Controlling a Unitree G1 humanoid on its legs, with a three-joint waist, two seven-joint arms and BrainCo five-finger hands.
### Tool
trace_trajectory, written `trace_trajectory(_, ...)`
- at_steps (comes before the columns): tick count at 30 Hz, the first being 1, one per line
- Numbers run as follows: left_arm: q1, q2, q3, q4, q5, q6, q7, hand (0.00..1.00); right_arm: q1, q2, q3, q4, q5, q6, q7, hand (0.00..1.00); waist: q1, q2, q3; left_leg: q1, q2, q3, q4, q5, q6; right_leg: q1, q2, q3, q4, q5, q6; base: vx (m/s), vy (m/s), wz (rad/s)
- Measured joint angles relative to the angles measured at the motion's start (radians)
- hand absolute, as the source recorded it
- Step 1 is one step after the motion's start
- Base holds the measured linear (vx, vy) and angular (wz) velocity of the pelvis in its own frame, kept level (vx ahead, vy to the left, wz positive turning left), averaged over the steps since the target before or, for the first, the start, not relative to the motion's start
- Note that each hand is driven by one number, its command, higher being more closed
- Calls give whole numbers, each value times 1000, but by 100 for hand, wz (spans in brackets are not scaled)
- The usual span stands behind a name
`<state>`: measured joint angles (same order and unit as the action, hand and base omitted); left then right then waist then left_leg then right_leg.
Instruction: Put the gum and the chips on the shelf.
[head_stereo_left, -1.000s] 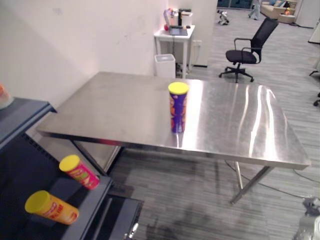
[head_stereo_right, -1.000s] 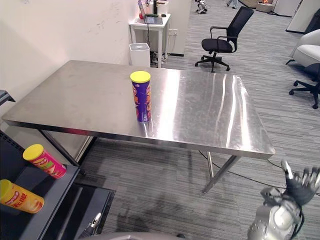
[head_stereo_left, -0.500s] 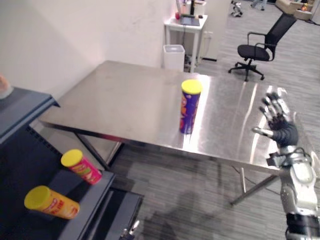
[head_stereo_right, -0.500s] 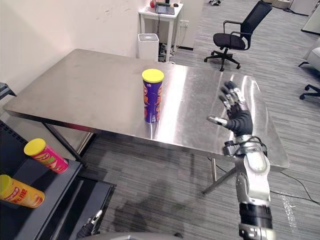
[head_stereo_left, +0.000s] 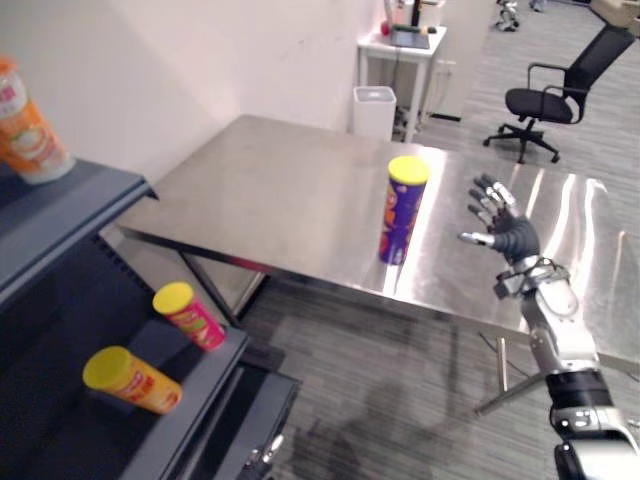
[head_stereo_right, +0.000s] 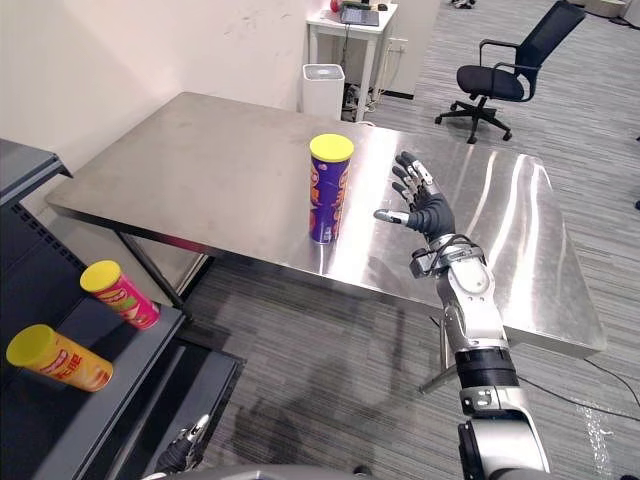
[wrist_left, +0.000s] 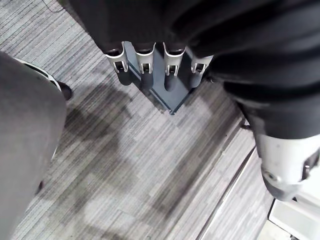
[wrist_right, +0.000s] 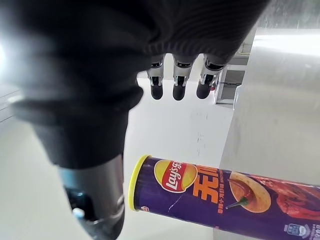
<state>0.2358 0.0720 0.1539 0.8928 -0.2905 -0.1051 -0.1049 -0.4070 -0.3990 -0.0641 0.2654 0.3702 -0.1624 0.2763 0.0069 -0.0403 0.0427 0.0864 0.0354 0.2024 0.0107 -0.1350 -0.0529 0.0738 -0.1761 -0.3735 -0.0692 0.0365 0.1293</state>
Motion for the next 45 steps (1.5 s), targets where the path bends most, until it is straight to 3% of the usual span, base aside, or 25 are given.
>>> trace_trajectory(11,-1,5,-4,-16,0,8,-11,0,-117,0,75,108,-17,33,27,0,2,-2,21,-13,-19,-22,-24,30,24,-1,-4,-13,-31,25,3,-63,-19,5)
trace_trajectory(22,-5,7,-12,-18,-1,7,-17,0,-191,-13,115,217,-19,51,32,0,24,-5,26,-14,-32,-44,-44,47,30,1,-12,-33,-35,31,5,-14,-4,5)
trace_trajectory(32,-5,13,-12,-37,-2,4,-25,0,-270,-14,118,295,-18,50,-11,0,30,-18,48,-14,-48,-51,-43,50,35,5,-29,-39,-35,47,6,-15,0,1)
trace_trajectory(45,-8,15,-21,-36,-2,-2,-25,0,-300,-17,118,344,-17,51,-48,0,36,-10,60,-15,-53,-57,-44,57,46,6,-32,-44,-32,48,8,-38,-18,1)
